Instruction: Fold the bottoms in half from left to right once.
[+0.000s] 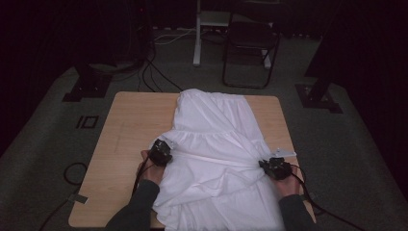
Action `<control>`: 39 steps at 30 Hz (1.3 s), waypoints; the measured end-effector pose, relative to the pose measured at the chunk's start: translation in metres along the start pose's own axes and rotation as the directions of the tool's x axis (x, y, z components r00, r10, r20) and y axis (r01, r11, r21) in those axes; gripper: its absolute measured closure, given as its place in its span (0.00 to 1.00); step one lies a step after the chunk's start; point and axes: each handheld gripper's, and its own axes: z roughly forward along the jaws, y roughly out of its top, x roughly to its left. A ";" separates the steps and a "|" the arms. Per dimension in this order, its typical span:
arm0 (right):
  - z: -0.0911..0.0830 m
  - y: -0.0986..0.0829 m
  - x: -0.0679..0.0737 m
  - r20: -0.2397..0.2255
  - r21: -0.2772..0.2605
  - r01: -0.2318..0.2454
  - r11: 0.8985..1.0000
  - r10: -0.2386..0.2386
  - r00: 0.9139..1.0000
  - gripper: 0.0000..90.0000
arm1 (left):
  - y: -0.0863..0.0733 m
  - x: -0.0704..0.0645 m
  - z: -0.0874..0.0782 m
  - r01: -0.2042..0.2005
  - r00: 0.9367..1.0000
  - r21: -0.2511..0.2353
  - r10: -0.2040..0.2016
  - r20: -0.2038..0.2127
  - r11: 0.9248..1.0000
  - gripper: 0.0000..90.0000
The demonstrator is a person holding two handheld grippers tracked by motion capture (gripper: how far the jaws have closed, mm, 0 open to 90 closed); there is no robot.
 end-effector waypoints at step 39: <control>0.026 0.057 0.084 -0.208 -0.042 0.175 0.984 -0.180 0.961 0.91 | -0.128 0.037 -0.121 0.165 0.941 -0.110 -0.123 0.315 0.980 0.53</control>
